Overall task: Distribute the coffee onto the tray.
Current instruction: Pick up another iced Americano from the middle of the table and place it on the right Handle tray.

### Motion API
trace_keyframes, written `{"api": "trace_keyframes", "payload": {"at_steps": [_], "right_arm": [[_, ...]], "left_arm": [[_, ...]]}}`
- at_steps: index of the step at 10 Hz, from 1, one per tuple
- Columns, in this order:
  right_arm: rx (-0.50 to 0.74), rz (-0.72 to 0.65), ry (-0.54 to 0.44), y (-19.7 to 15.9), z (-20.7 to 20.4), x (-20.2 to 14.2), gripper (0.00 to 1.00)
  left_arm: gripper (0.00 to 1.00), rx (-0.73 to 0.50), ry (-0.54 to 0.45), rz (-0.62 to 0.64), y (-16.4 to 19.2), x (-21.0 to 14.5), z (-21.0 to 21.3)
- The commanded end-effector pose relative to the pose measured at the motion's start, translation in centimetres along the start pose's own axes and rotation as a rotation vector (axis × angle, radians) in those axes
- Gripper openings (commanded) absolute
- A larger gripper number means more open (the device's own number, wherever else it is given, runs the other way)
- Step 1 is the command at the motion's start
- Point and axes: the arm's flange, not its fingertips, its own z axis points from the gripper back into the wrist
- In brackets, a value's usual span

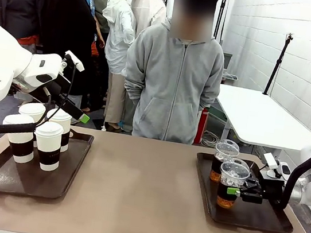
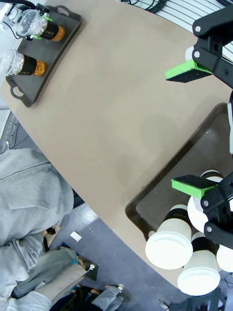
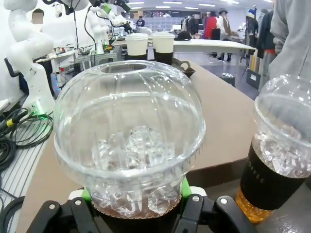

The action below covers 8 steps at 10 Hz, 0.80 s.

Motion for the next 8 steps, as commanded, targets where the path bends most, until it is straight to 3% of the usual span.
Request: {"api": "trace_keyframes", "payload": {"at_steps": [1, 5, 6, 7, 8], "right_arm": [[-0.018, 0.014, -0.035, -0.43, -0.27, -0.35, 0.69], [-0.018, -0.023, -0.042, -0.77, -0.43, -1.2, 0.69], [-0.018, -0.03, -0.037, -0.82, -0.54, -0.98, 0.89], [-0.017, -0.037, -0.036, -0.77, -0.56, -0.88, 1.0], [-0.012, -0.046, -0.033, -0.64, -0.55, -0.76, 1.0]], "left_arm": [[1.0, -0.006, -0.002, 0.003, 0.23, -0.11, 0.0], [1.0, -0.006, -0.002, 0.003, 0.23, -0.11, 0.0], [1.0, -0.006, -0.002, 0.003, 0.23, -0.11, 0.0], [1.0, -0.006, -0.002, 0.003, 0.23, -0.11, 0.0], [1.0, -0.006, -0.002, 0.003, 0.23, -0.11, 0.0]]}}
